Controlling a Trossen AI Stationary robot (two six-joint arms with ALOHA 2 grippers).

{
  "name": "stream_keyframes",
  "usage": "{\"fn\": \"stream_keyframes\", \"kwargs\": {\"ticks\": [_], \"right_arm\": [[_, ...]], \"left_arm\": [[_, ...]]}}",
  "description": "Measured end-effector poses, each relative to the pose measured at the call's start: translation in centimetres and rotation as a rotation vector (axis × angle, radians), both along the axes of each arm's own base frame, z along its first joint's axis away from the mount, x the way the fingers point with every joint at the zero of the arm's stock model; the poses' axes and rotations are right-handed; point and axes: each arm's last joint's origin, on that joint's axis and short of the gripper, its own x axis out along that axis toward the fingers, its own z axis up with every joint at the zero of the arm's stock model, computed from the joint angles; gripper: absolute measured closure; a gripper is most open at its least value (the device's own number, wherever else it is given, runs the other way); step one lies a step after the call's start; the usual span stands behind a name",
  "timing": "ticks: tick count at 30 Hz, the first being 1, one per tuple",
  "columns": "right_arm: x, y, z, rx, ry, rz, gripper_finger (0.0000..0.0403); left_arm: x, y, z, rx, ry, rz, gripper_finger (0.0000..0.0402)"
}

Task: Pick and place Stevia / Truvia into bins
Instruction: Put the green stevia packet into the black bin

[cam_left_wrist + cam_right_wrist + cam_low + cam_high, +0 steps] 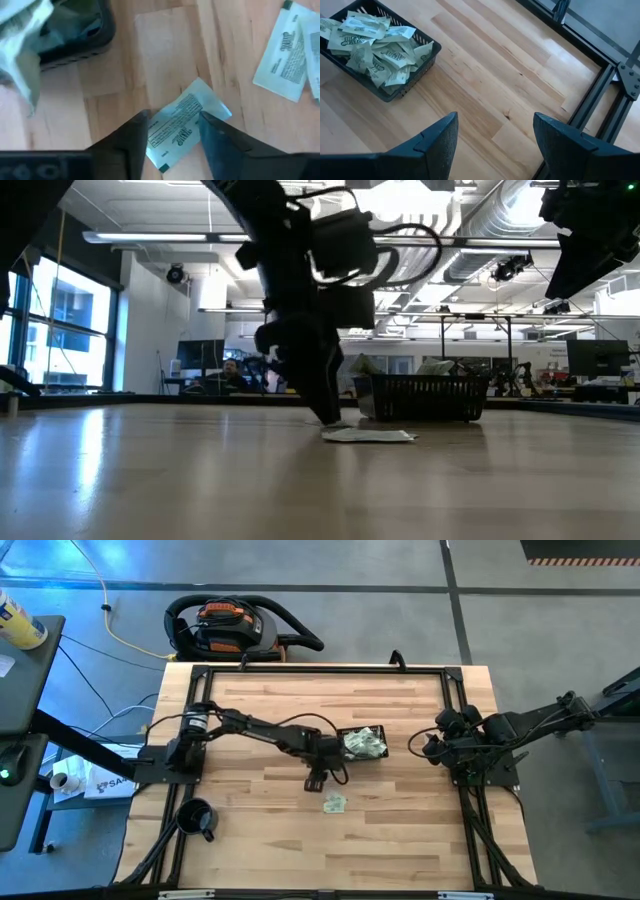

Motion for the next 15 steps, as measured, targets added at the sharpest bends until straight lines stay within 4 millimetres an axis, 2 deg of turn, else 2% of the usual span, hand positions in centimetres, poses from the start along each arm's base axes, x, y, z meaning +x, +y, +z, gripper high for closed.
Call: {"fn": "stream_keyframes", "kwargs": {"ticks": [4,8,9,11,15], "right_arm": [[0.0,0.0,0.0,-0.002,0.000,-0.001,0.0153],[0.0,0.0,0.0,-0.015,-0.001,-0.004,0.0153],[0.0,-0.1,0.0,-0.020,0.000,-0.005,0.0153],[-0.1,-0.1,0.0,-0.027,0.000,-0.006,0.0153],[-0.1,-0.1,0.0,-0.038,0.003,-0.008,0.0153]], "left_arm": [[-0.9,0.8,-1.1,0.017,0.029,0.036,0.0254],[-2.0,1.3,-1.5,0.023,0.142,0.054,0.0355],[-2.3,1.4,-1.4,0.025,0.161,0.067,0.0369],[-2.9,1.6,-1.0,0.027,0.211,0.113,0.0370],[-3.1,2.3,1.4,0.039,0.209,0.234,0.0346]]}}
